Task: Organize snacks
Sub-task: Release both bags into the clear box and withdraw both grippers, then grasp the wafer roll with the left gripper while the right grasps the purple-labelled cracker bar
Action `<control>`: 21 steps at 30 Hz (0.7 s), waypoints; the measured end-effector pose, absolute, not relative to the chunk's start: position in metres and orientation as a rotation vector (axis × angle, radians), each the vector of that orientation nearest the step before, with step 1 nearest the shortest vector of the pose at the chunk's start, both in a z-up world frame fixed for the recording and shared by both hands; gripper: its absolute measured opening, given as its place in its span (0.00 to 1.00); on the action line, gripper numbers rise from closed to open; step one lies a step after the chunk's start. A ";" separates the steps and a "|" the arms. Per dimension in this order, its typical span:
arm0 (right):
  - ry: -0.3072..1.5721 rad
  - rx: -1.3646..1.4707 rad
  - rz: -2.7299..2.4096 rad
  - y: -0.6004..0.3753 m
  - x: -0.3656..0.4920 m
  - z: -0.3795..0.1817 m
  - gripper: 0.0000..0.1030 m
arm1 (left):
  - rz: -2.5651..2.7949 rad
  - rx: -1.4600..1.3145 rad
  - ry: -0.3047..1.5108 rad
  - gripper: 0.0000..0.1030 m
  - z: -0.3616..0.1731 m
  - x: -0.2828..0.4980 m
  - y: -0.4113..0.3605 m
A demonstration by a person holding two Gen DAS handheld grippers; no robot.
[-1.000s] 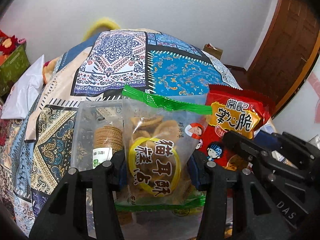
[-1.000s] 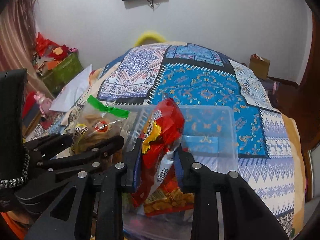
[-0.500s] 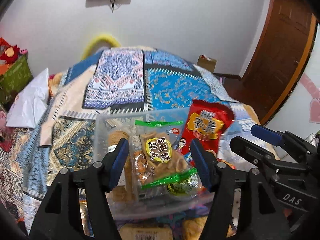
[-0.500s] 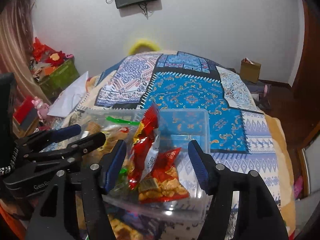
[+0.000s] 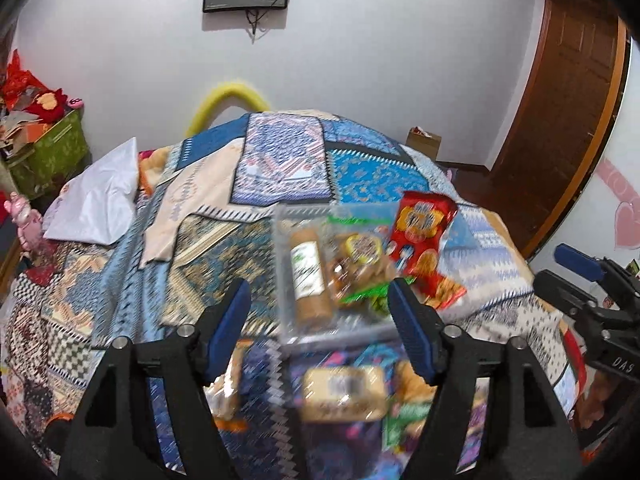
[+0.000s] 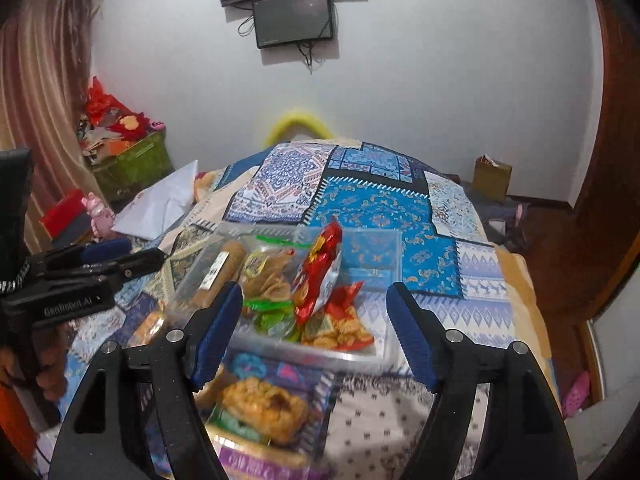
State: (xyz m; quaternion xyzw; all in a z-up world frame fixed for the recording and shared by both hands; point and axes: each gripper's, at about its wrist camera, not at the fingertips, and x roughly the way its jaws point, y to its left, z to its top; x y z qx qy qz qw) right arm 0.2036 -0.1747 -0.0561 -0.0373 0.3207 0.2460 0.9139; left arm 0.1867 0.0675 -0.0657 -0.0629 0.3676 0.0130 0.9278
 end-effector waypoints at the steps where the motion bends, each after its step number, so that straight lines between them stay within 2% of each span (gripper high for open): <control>1: 0.664 -0.085 0.507 -0.174 0.198 -0.058 0.72 | 0.035 -0.117 0.758 0.69 -0.068 0.178 0.073; 4: 0.676 -0.111 0.507 -0.172 0.185 -0.069 0.75 | 0.057 -0.100 0.776 0.69 -0.076 0.160 0.085; 21: 0.932 -0.157 0.529 -0.163 0.140 -0.155 0.76 | 0.101 -0.175 0.977 0.69 -0.174 0.107 0.130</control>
